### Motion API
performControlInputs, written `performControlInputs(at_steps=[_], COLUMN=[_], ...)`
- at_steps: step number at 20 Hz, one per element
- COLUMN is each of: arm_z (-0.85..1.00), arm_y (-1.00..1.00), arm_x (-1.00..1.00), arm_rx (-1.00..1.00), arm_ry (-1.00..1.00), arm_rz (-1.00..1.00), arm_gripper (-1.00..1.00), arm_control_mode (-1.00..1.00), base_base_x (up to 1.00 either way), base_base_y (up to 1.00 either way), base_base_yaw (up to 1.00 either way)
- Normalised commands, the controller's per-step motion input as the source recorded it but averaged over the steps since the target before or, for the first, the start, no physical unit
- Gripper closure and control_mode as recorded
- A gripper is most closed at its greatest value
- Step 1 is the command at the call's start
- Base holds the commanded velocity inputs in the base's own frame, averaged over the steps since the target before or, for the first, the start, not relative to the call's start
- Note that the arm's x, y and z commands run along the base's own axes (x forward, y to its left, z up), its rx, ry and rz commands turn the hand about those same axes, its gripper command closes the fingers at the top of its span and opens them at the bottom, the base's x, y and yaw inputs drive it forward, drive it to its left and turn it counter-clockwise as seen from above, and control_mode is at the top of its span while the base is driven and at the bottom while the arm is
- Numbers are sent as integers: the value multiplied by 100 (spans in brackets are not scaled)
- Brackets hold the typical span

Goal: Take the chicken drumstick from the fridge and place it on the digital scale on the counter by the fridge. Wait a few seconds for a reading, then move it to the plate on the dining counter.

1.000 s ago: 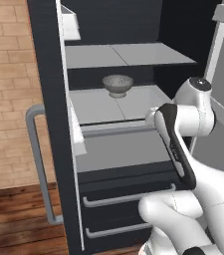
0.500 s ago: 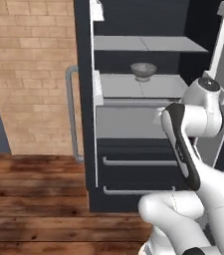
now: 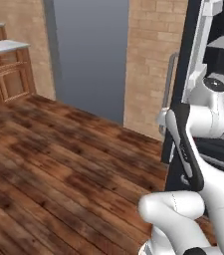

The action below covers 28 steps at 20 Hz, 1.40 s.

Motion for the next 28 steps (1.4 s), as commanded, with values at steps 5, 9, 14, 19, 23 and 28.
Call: performControlInputs(at_steps=[5,9,14,19,23,28], arm_z=[0,0,0,0,0,0], arm_y=[0,0,0,0,0,0], arm_x=[0,0,0,0,0,0], arm_rx=[0,0,0,0,0,0], arm_ry=[0,0,0,0,0,0], arm_rz=[0,0,0,0,0,0], arm_gripper=[100,100,100,100,100,100], arm_control_mode=[100,100,100,100,100,100], base_base_x=[-18,0,22,82,86,11], base_base_y=[69,91,100,100,100,100], base_base_yaw=[83,64,37,24,22,22])
